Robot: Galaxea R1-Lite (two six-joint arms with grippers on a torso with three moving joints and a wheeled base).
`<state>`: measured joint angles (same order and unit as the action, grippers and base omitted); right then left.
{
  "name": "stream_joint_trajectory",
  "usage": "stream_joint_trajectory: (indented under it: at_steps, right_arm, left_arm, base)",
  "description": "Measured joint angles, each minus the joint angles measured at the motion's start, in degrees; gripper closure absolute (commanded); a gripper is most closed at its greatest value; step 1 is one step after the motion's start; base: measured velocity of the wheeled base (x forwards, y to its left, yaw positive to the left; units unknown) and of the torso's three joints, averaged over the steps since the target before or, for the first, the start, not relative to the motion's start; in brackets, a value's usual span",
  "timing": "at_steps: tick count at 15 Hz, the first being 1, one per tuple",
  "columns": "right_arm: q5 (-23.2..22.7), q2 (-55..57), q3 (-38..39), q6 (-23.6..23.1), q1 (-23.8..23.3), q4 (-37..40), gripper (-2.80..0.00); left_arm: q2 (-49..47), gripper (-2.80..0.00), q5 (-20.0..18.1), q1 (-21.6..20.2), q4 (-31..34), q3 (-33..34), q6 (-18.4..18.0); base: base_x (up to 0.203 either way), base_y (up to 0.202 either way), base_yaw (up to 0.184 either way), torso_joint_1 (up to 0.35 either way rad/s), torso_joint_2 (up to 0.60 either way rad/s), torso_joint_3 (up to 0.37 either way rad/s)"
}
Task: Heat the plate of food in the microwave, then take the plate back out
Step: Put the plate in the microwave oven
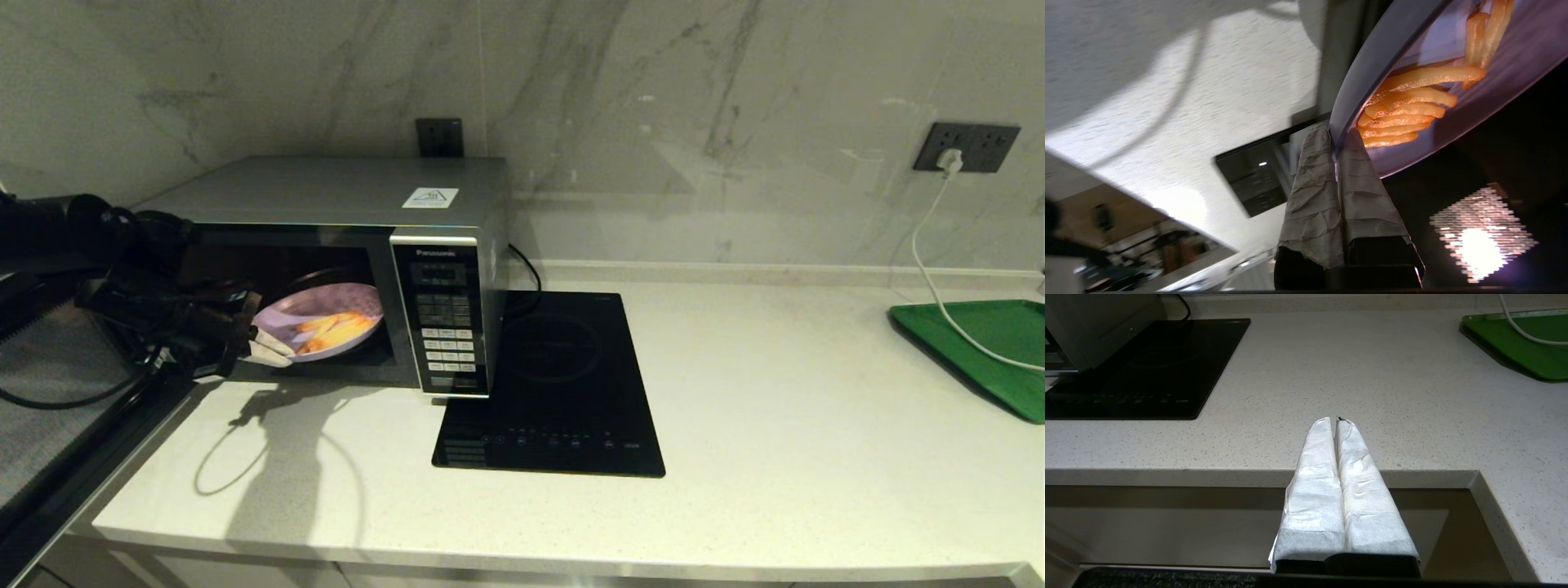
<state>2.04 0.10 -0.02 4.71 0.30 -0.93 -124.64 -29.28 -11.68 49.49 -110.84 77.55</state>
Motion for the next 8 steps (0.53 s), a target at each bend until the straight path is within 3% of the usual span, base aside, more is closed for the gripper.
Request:
stream_joint_trajectory:
  at_steps: [3, 8]
  right_arm:
    - [-0.02, 0.00, 0.00, 0.03, 0.00, 0.00, 0.00]
    - [-0.01, 0.00, 0.00, 0.06, 0.02, -0.01, 0.00]
  left_arm:
    - [-0.93, 0.00, 0.17, -0.10, -5.32, -0.07, 4.71]
    - [-2.75, 0.00, 0.21, -0.28, -10.05, -0.18, 7.34]
  base:
    - [0.000, 0.000, 0.000, 0.000, 0.00, 0.000]
    - [0.000, 0.000, 0.000, 0.000, 0.00, 0.000]
